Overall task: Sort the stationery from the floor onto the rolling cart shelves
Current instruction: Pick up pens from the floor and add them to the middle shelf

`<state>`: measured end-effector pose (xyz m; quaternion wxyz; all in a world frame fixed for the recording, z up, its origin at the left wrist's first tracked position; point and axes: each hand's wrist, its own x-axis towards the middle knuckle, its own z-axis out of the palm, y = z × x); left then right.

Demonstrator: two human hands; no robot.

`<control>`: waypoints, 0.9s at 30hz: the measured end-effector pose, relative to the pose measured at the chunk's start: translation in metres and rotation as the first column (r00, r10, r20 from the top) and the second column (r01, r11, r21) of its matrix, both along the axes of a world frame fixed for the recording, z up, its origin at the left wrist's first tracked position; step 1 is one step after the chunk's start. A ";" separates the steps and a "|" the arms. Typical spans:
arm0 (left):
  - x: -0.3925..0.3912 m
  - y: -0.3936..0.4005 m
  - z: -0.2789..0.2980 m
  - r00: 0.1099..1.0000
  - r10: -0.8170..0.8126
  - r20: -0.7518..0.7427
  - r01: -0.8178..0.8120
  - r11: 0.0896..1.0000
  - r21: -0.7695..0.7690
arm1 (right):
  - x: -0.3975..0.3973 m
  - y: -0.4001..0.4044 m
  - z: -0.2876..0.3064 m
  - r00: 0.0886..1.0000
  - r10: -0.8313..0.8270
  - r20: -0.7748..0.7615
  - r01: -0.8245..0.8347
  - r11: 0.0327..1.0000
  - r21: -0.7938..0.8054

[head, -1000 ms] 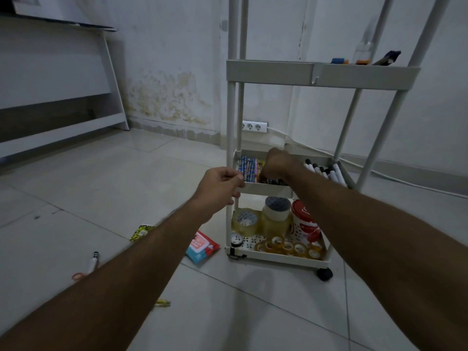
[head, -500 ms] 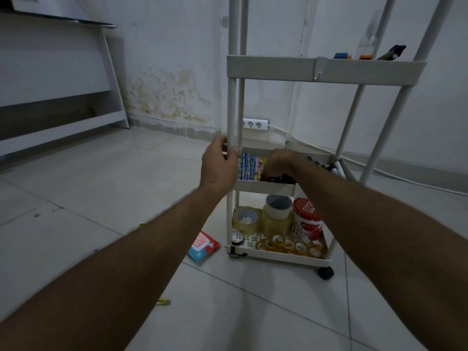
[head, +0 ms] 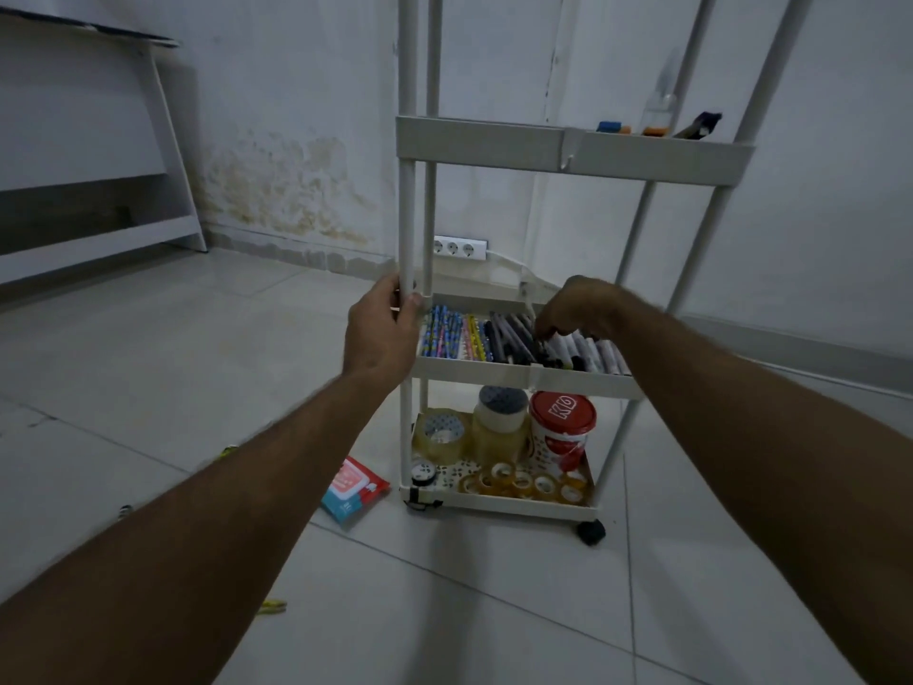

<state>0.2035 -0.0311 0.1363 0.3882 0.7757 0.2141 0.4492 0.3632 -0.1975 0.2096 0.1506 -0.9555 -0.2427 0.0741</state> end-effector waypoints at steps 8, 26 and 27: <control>-0.006 -0.006 0.005 0.997 0.026 -0.077 -0.024 0.999 0.024 | -0.003 -0.014 -0.017 0.999 -0.049 0.015 0.045 0.972 0.230; -0.261 -0.057 -0.066 0.690 -0.343 -0.637 0.254 0.939 -0.231 | -0.259 -0.022 -0.104 0.727 0.678 -0.107 -0.659 0.734 0.165; -0.282 -0.058 -0.069 0.669 -0.374 -0.643 0.255 0.927 -0.274 | -0.269 -0.016 -0.104 0.680 0.720 -0.140 -0.711 0.693 0.115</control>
